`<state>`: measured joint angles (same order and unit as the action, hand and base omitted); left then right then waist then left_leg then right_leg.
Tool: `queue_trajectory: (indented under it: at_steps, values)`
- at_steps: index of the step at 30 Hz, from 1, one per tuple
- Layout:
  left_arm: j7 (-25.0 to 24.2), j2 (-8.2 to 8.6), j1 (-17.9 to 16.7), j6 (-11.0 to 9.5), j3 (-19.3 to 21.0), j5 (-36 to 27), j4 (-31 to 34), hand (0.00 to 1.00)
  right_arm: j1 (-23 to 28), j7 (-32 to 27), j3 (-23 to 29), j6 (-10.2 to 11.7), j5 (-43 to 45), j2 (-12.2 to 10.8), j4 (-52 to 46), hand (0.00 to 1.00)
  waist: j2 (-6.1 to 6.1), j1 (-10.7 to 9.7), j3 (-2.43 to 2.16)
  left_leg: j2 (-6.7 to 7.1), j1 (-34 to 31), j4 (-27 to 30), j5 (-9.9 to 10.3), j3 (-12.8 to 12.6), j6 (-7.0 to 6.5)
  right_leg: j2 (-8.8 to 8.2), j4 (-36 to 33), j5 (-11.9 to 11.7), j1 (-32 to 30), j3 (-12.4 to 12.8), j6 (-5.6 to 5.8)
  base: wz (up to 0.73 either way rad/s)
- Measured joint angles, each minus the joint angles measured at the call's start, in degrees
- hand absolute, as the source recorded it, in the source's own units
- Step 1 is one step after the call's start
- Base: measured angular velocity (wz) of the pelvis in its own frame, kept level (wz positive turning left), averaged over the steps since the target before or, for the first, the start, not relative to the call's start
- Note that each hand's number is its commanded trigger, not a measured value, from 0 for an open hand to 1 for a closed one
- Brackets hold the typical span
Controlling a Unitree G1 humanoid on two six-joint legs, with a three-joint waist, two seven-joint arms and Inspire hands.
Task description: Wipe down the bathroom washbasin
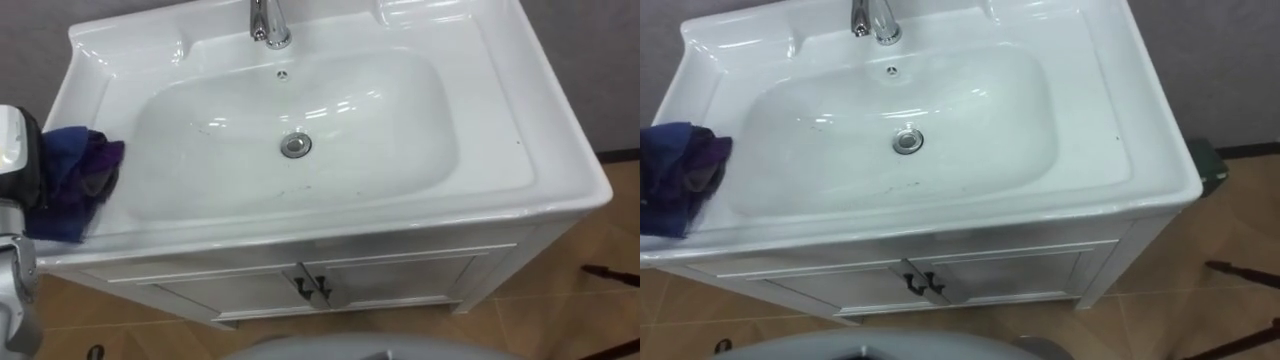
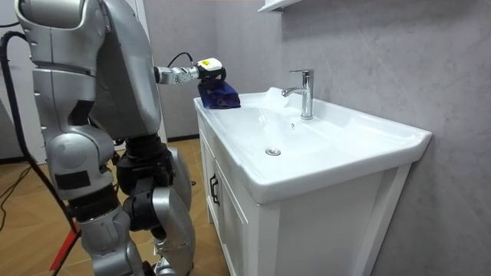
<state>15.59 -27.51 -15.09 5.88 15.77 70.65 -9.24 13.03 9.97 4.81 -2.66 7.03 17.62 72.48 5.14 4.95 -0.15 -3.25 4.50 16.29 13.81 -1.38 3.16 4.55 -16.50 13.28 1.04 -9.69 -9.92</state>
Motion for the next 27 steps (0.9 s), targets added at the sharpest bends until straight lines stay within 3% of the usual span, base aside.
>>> queue_trajectory:
  at_steps: [18,22,27]
  values:
    - [-1.1,0.33,-0.5,1.4,2.2,-1.6,0.9,0.0,1.3,-1.2,1.1,-1.2,-2.4,-0.1,-1.5,0.0,-0.14,-1.0,-0.14,0.01,-1.3,2.0,0.1,-0.1,0.01,-0.34,-0.1,0.0,0.1,-0.8,0.03,0.01]
    - [-1.1,0.41,1.5,1.3,2.2,-8.3,2.8,0.0,1.3,-1.4,1.0,-1.1,-4.6,-0.1,-1.3,0.0,-0.1,-1.5,-0.1,0.02,-1.9,2.6,0.1,0.0,0.02,-0.44,-0.4,0.0,0.1,-1.4,0.03,0.1]
    - [-3.0,0.9,1.8,1.3,2.2,-12.3,7.0,0.0,1.6,-1.6,1.0,-1.2,-4.7,-0.1,-1.3,0.0,-0.13,-1.7,0.0,0.01,-1.8,2.7,0.1,0.5,0.02,-0.48,-0.4,0.0,0.1,-2.0,0.04,0.06]
